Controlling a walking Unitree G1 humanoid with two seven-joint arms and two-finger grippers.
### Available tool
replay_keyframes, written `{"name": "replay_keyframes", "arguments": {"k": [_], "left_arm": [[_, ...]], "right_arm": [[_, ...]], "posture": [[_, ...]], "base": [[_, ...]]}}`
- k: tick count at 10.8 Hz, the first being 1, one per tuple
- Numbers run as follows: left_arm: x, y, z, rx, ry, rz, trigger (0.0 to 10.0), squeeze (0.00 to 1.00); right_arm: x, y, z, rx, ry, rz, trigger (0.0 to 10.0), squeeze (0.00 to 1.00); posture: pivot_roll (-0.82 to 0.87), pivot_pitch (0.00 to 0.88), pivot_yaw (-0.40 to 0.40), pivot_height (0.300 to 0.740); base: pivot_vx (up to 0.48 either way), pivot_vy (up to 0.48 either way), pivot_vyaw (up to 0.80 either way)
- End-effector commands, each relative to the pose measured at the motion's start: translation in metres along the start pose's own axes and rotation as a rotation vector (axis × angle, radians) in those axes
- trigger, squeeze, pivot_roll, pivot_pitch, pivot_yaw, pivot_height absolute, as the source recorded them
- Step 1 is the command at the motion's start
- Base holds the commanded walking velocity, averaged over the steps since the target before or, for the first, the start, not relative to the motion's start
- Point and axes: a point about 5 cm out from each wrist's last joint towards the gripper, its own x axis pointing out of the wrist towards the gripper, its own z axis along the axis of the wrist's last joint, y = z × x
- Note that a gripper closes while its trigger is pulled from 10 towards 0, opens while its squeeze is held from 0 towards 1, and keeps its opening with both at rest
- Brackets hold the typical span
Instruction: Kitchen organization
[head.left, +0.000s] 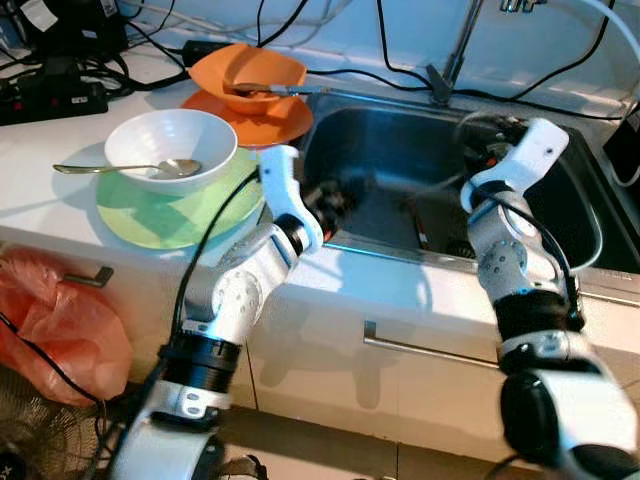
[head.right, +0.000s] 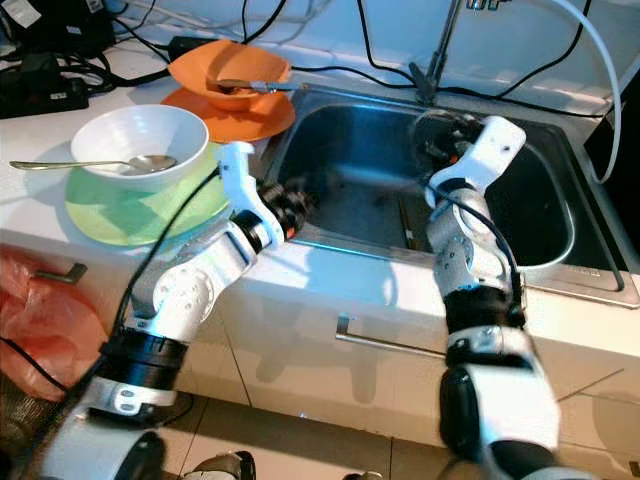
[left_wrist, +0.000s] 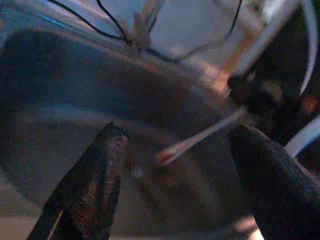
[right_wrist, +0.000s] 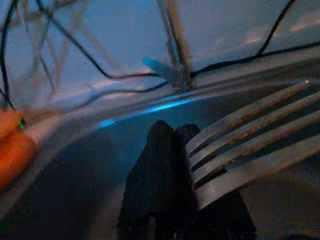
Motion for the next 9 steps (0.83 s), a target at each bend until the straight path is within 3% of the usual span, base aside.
{"name": "replay_keyframes", "arguments": {"k": [1,2,3,4,5,6,7,8,9], "left_arm": [[-0.001,-0.002,-0.001,0.1,0.024,-0.009,10.0,1.0],[-0.002,0.001,-0.003,0.144,0.044,0.001,10.0,1.0],[-0.004,0.006,-0.006,0.227,0.088,0.006,10.0,1.0],[-0.004,0.006,-0.008,0.289,0.117,-0.006,10.0,0.56],[-0.005,0.004,-0.01,0.321,0.138,-0.024,10.0,0.34],[-0.004,0.003,-0.011,0.342,0.144,-0.031,10.0,0.04],[-0.004,0.004,-0.011,0.341,0.142,-0.029,10.0,0.0],[-0.004,0.005,-0.013,0.353,0.147,-0.028,10.0,0.0],[-0.004,0.004,-0.013,0.361,0.149,-0.033,10.0,0.0]], "right_arm": [[0.001,-0.002,-0.003,-0.07,0.004,0.017,3.8,0.0],[0.001,-0.002,-0.007,-0.098,0.019,0.023,8.7,0.0],[0.002,0.001,-0.015,-0.155,0.051,0.053,10.0,0.0],[0.001,0.003,-0.024,-0.219,0.089,0.085,10.0,0.0],[0.0,0.003,-0.03,-0.275,0.122,0.102,10.0,0.0],[0.0,0.002,-0.034,-0.292,0.135,0.101,10.0,0.0],[0.0,0.005,-0.035,-0.284,0.14,0.117,10.0,0.0],[0.001,0.006,-0.035,-0.294,0.136,0.126,10.0,1.0],[0.001,0.007,-0.035,-0.296,0.135,0.13,10.0,1.0]], "posture": [[0.1,0.086,-0.049,0.74],[0.1,0.087,-0.047,0.74],[0.1,0.087,-0.044,0.74],[0.1,0.089,-0.044,0.74],[0.1,0.088,-0.045,0.74],[0.1,0.087,-0.045,0.74],[0.1,0.087,-0.045,0.74],[0.1,0.086,-0.045,0.74],[0.1,0.085,-0.046,0.74]], "base": [[0.0,0.0,0.0],[0.0,0.0,0.0],[0.0,0.0,0.0],[0.0,0.0,0.0],[0.0,0.0,0.0],[0.0,0.0,0.0],[0.0,0.0,0.0],[0.0,0.0,0.0],[0.0,0.0,0.0]]}}
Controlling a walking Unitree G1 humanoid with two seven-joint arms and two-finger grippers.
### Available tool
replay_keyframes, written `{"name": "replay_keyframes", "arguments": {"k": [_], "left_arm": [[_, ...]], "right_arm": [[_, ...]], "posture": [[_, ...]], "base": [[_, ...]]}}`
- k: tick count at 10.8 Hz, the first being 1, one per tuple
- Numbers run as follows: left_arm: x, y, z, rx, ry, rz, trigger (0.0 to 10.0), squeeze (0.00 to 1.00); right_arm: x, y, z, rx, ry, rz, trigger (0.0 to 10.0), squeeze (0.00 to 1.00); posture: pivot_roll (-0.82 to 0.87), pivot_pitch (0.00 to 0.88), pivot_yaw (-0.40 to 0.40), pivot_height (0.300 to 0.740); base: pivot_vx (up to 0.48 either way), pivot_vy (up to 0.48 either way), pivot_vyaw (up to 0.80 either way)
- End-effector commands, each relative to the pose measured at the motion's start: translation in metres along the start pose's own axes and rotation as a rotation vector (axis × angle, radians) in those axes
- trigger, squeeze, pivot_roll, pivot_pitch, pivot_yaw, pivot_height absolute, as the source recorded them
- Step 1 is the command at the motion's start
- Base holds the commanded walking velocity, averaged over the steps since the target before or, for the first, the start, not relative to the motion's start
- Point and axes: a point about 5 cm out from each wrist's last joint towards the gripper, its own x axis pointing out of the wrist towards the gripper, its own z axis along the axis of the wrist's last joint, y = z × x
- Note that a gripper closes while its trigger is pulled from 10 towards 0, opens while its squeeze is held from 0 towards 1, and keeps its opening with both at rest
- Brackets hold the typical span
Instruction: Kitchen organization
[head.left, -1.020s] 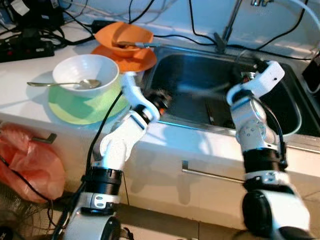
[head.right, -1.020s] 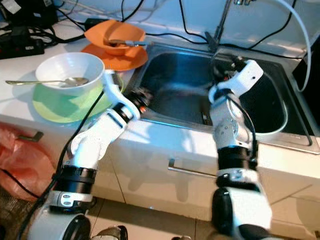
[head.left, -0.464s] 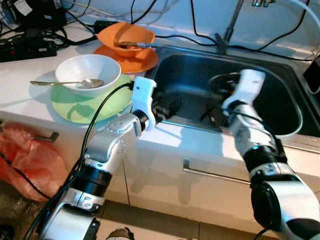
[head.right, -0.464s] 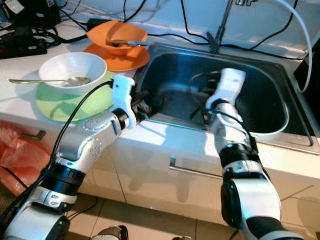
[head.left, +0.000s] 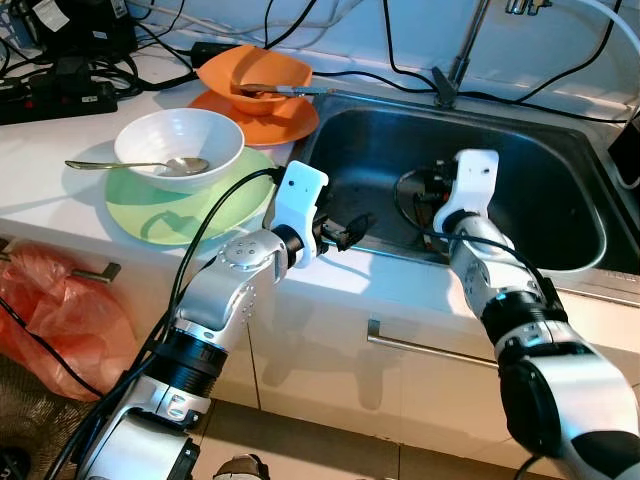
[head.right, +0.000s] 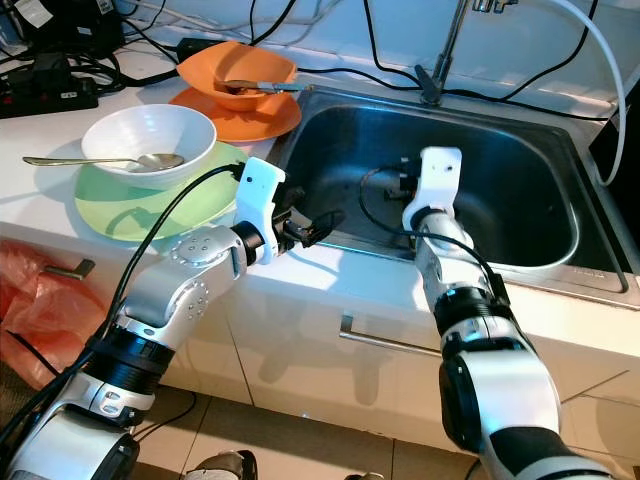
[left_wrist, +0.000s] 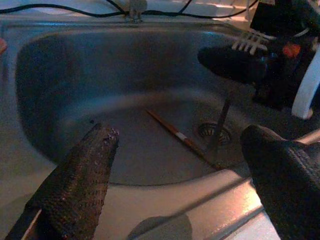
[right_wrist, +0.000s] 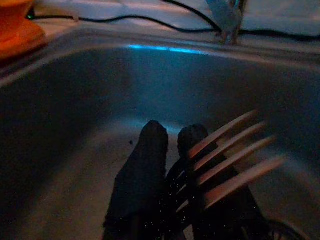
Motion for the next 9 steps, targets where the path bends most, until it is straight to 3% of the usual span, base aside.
{"name": "replay_keyframes", "arguments": {"k": [1,5,7,8,9], "left_arm": [[0.001,-0.002,-0.002,0.011,0.005,-0.014,10.0,0.0],[-0.001,0.0,-0.001,0.018,-0.006,0.0,10.0,0.0],[-0.004,0.012,0.017,0.072,-0.103,0.103,10.0,0.0],[-0.007,0.019,0.026,0.1,-0.164,0.167,10.0,1.0],[-0.016,0.03,0.037,0.147,-0.261,0.255,10.0,1.0]], "right_arm": [[0.001,-0.002,0.005,-0.005,-0.016,0.001,10.0,1.0],[0.002,0.001,0.004,0.015,-0.018,0.008,10.0,1.0],[0.003,0.005,0.015,0.011,-0.086,0.03,10.0,1.0],[0.003,0.008,0.02,0.038,-0.117,0.05,10.0,1.0],[0.001,0.018,0.028,0.066,-0.162,0.117,10.0,1.0]], "posture": [[0.1,0.085,-0.048,0.74],[0.1,0.088,-0.052,0.74],[0.1,0.087,-0.054,0.74],[0.1,0.086,-0.055,0.74],[0.1,0.085,-0.054,0.74]], "base": [[0.0,0.0,0.0],[0.0,0.0,0.0],[0.0,0.0,0.0],[0.0,0.0,0.0],[0.0,0.0,0.0]]}}
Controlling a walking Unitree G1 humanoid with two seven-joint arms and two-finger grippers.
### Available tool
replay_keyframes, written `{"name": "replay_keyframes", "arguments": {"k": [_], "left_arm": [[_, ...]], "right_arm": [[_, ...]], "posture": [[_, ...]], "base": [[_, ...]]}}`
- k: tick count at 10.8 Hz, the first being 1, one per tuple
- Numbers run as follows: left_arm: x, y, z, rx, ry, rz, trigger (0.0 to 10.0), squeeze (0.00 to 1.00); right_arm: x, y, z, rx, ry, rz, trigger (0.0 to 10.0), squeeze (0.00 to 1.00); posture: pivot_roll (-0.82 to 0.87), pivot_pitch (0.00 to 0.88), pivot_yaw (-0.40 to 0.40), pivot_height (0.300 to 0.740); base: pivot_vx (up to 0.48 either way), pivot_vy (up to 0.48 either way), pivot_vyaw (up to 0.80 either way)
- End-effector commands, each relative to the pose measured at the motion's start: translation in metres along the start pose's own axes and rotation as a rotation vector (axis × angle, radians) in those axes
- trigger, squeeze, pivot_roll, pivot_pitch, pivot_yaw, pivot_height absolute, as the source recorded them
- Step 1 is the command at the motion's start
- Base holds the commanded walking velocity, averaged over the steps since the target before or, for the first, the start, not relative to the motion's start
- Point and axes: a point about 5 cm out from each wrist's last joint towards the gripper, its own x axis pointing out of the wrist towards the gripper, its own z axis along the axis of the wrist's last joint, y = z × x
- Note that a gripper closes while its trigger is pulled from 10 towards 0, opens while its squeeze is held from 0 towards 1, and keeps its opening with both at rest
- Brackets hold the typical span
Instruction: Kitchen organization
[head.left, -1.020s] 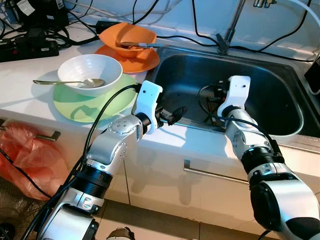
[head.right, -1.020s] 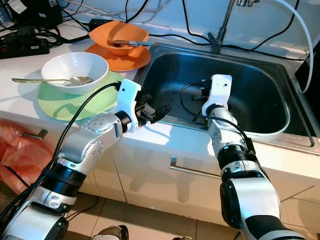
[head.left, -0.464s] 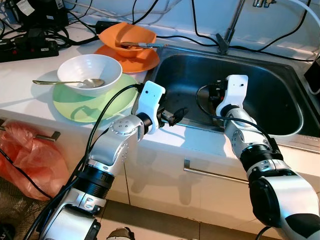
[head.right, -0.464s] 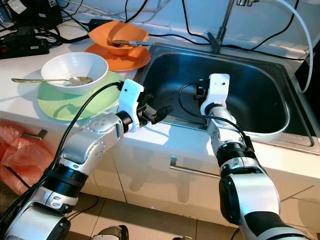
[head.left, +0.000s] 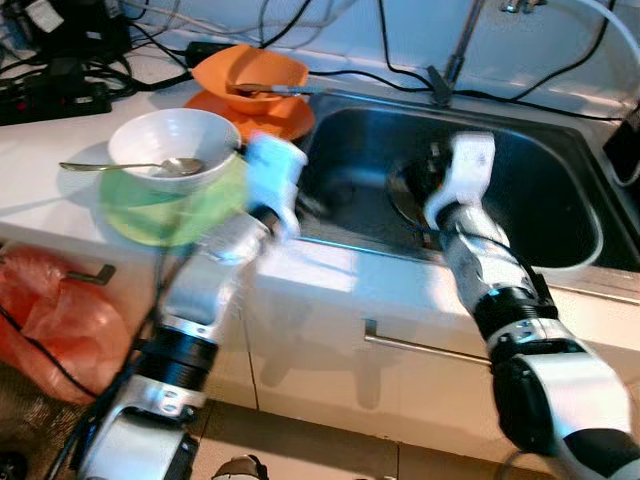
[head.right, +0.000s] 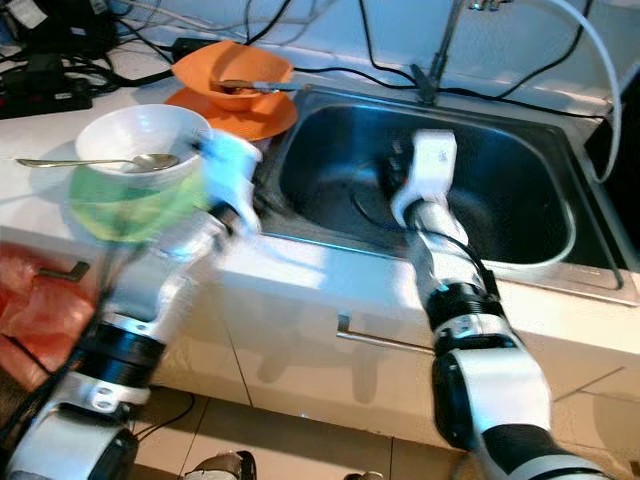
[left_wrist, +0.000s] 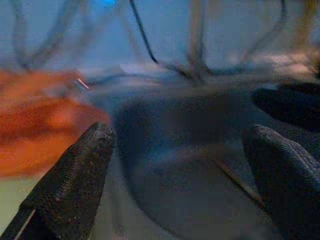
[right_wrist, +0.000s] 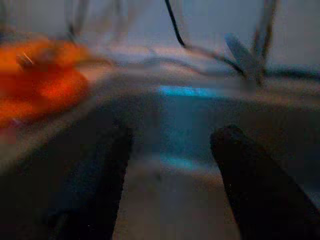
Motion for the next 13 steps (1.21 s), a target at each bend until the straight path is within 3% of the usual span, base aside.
{"name": "replay_keyframes", "arguments": {"k": [1,2,3,4,5,6,8,9,10,11,13], "left_arm": [[-0.002,0.006,0.015,0.043,-0.099,0.055,10.0,1.0],[-0.006,0.013,0.025,0.074,-0.175,0.108,10.0,1.0],[-0.011,0.021,0.038,0.101,-0.264,0.17,10.0,1.0],[-0.019,0.031,0.055,0.149,-0.38,0.245,10.0,1.0],[-0.027,0.035,0.065,0.163,-0.448,0.285,10.0,1.0],[-0.036,0.042,0.073,0.183,-0.491,0.338,10.0,1.0],[-0.058,0.062,0.071,0.223,-0.489,0.48,10.0,1.0],[-0.074,0.073,0.063,0.244,-0.455,0.566,10.0,0.87],[-0.085,0.079,0.059,0.242,-0.435,0.609,10.0,0.32],[-0.096,0.087,0.052,0.232,-0.401,0.663,10.0,0.0],[-0.106,0.1,0.042,0.178,-0.349,0.758,10.0,0.0]], "right_arm": [[-0.002,0.003,0.005,0.029,-0.022,0.036,10.0,1.0],[-0.006,0.008,0.005,0.034,-0.036,0.079,10.0,1.0],[-0.012,0.012,0.004,0.041,-0.046,0.124,10.0,0.84],[-0.021,0.015,0.001,0.056,-0.049,0.173,10.0,0.19],[-0.027,0.015,-0.003,0.056,-0.036,0.181,10.0,0.0],[-0.035,0.015,-0.006,0.061,-0.024,0.209,10.0,0.0],[-0.052,0.02,-0.009,0.048,0.012,0.319,10.0,0.0],[-0.063,0.021,-0.011,0.028,0.045,0.397,10.0,0.0],[-0.068,0.02,-0.012,0.016,0.069,0.426,10.0,0.0],[-0.072,0.02,-0.015,0.005,0.095,0.448,10.0,0.0],[-0.076,0.028,-0.013,-0.005,0.113,0.525,10.0,0.0]], "posture": [[0.1,0.087,-0.053,0.74],[0.1,0.089,-0.052,0.74],[0.1,0.088,-0.051,0.74],[0.1,0.086,-0.05,0.74],[0.09,0.082,-0.048,0.74],[0.09,0.08,-0.049,0.74],[0.09,0.074,-0.056,0.74],[0.09,0.073,-0.063,0.74],[0.1,0.072,-0.069,0.74],[0.11,0.068,-0.079,0.74],[0.12,0.066,-0.082,0.74]], "base": [[0.0,0.0,0.0],[0.0,0.0,0.0],[0.0,0.0,0.0],[0.0,0.0,0.0],[0.0,0.0,0.0],[0.0,0.0,0.0],[0.0,0.0,0.0],[0.0,0.0,0.0],[0.0,0.0,0.0],[0.0,0.0,0.0],[0.0,0.0,0.0]]}}
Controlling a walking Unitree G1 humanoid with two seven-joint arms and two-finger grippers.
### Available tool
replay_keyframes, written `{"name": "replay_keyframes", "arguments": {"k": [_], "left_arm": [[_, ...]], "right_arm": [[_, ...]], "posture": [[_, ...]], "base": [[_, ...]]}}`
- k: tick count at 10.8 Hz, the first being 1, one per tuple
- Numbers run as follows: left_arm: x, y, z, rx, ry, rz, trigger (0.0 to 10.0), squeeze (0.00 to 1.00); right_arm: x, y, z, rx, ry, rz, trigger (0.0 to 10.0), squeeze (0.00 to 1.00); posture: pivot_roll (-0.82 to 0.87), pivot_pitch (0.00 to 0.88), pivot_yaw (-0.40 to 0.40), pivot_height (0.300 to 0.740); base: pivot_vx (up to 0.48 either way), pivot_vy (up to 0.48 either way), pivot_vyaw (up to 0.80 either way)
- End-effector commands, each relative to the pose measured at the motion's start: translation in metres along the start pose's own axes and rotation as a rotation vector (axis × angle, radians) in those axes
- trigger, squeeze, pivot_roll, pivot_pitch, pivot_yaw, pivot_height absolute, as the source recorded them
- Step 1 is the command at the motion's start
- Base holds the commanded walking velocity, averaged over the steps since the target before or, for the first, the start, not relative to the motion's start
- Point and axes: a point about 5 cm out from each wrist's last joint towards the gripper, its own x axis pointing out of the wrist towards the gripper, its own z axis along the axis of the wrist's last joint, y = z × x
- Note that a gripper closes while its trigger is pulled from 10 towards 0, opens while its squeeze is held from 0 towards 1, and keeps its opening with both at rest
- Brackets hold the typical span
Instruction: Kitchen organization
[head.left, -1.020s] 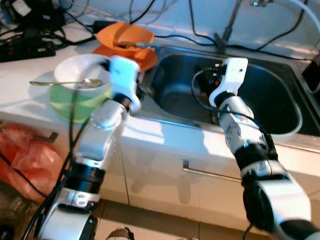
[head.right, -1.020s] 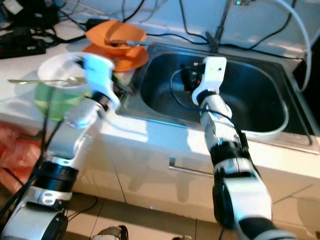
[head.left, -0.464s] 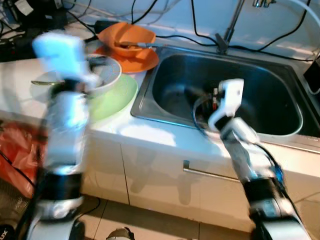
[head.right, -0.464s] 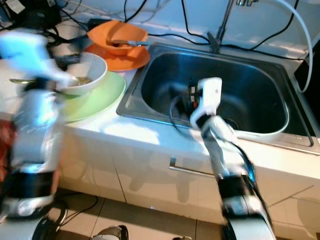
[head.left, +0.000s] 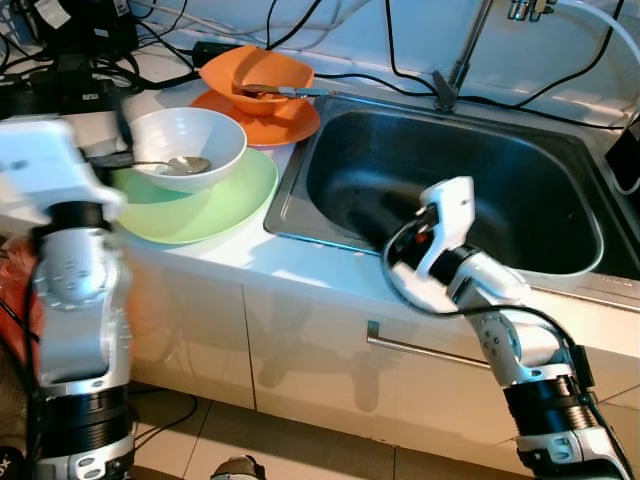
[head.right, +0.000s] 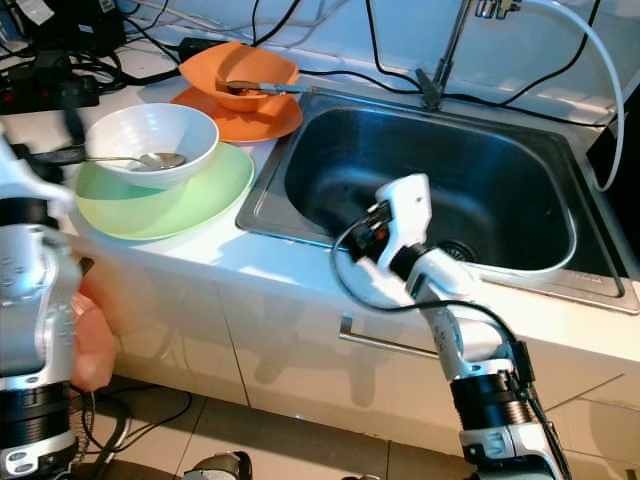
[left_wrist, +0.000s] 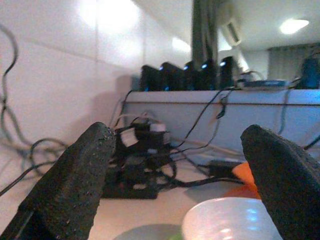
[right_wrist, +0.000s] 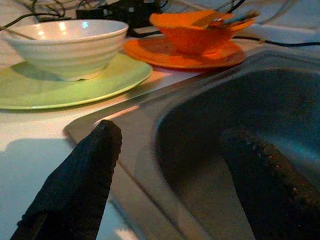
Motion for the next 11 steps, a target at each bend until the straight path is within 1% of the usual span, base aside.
{"name": "replay_keyframes", "arguments": {"k": [1,2,3,4,5,6,7,8,9,10,11], "left_arm": [[-0.002,0.005,-0.008,-0.019,0.051,0.046,10.0,0.0],[-0.003,0.011,-0.017,-0.05,0.107,0.09,10.0,0.0],[-0.003,0.01,-0.028,-0.075,0.167,0.087,10.0,0.0],[0.001,-0.003,-0.041,-0.103,0.226,0.035,10.0,0.0],[0.002,-0.009,-0.044,-0.113,0.24,0.018,10.0,0.0],[0.004,-0.019,-0.047,-0.157,0.261,-0.001,10.0,0.0],[0.006,-0.022,-0.048,-0.178,0.267,-0.003,10.0,0.0],[0.011,-0.029,-0.048,-0.244,0.259,-0.008,10.0,0.0],[0.012,-0.031,-0.047,-0.28,0.256,-0.012,9.4,0.0],[0.013,-0.033,-0.047,-0.307,0.262,-0.014,2.2,0.0],[0.015,-0.035,-0.044,-0.346,0.253,-0.013,0.0,0.0]], "right_arm": [[-0.003,0.002,0.004,-0.005,-0.006,0.03,10.0,0.0],[-0.004,0.004,0.004,-0.003,-0.004,0.039,10.0,0.0],[-0.005,0.005,0.003,-0.003,-0.001,0.041,10.0,0.0],[-0.005,0.007,0.004,-0.001,-0.004,0.045,10.0,0.0],[-0.004,0.008,0.005,-0.001,-0.005,0.047,10.0,0.0],[-0.005,0.008,0.007,-0.002,-0.014,0.044,10.0,0.0],[-0.006,0.008,0.008,-0.001,-0.017,0.041,10.0,0.0],[-0.009,0.009,0.006,0.004,-0.007,0.04,10.0,0.0],[-0.01,0.009,0.005,0.011,-0.002,0.042,10.0,0.0],[-0.01,0.007,0.004,0.028,-0.001,0.041,10.0,0.0],[-0.009,0.007,0.005,0.033,-0.004,0.04,10.0,0.0]], "posture": [[0.11,0.066,-0.08,0.74],[0.11,0.066,-0.079,0.74],[0.11,0.067,-0.075,0.74],[0.11,0.064,-0.071,0.74],[0.11,0.065,-0.067,0.74],[0.09,0.063,-0.063,0.74],[0.09,0.064,-0.061,0.74],[0.09,0.065,-0.061,0.74],[0.09,0.065,-0.061,0.74],[0.09,0.064,-0.064,0.74],[0.09,0.064,-0.066,0.74]], "base": [[0.0,0.0,0.0],[0.0,0.0,0.0],[0.0,0.0,0.0],[0.0,0.0,0.0],[0.0,0.0,0.0],[0.0,0.0,0.0],[0.0,0.0,0.0],[0.0,0.0,0.0],[0.0,0.0,0.0],[0.0,0.0,0.0],[0.0,0.0,0.0]]}}
